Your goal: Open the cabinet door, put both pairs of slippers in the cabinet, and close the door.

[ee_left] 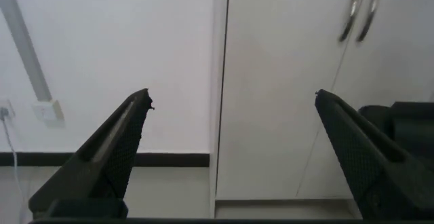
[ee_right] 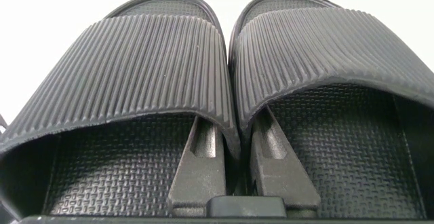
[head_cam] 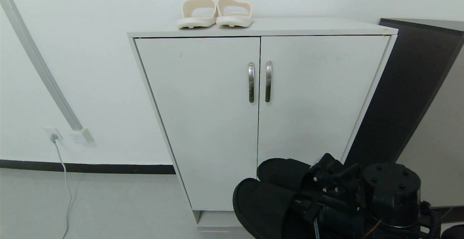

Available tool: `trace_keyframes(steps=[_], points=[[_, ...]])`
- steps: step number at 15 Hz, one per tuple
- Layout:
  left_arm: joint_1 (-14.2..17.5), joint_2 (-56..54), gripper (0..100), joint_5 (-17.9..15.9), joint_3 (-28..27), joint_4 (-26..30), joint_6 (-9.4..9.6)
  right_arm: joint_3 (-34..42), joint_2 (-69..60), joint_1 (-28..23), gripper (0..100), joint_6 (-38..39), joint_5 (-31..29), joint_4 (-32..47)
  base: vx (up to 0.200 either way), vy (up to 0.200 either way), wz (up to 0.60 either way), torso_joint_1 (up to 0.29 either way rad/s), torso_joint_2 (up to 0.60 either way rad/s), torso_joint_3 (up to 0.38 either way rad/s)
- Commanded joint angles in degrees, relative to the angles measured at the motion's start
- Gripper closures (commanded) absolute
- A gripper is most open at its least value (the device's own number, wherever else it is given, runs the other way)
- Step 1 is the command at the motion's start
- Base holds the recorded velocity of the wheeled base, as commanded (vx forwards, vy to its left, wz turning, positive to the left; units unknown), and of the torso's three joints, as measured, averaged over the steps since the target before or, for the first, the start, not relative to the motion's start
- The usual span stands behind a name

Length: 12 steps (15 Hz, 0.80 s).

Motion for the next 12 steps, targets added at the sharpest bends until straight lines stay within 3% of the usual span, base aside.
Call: trace_keyframes(steps=[1, 4, 7, 9, 10, 12], points=[[-7.70, 13.68, 0, -1.48, -2.48, -2.26, -0.62, 0.08, 0.17, 0.09, 100, -0.03, 0.01, -0.26, 0.000, 0.000, 0.00, 0.000, 0.00, 0.000], [-14.29, 24.93, 0, -5.79, -1.86, -8.94, -0.53, 0.08, 0.96, 0.53, 100, -0.03, -0.07, -0.26, 0.000, 0.000, 0.00, 0.000, 0.00, 0.000], [-15.96, 40.75, 0, -12.29, -0.45, -24.06, -0.70, 0.16, 1.40, 1.14, 100, -0.03, -0.16, -0.26, 0.000, 0.000, 0.00, 0.000, 0.00, 0.000], [-17.28, 48.66, 0, -12.91, -1.16, -32.23, -0.62, 0.25, 1.31, 1.14, 100, -0.03, -0.25, -0.26, 0.000, 0.000, 0.00, 0.000, 0.00, 0.000], [-20.35, 55.34, 0, -12.29, -3.18, -39.35, -0.97, 0.25, 1.31, 1.14, 100, -0.03, -0.25, -0.26, 0.000, 0.000, 0.00, 0.000, 0.00, 0.000], [-21.23, 60.17, 0, -11.33, -7.40, -43.48, -1.05, -0.01, 1.05, 0.97, 100, 0.50, -0.25, -0.26, 0.000, 0.000, 0.00, 0.000, 0.00, 0.000]])
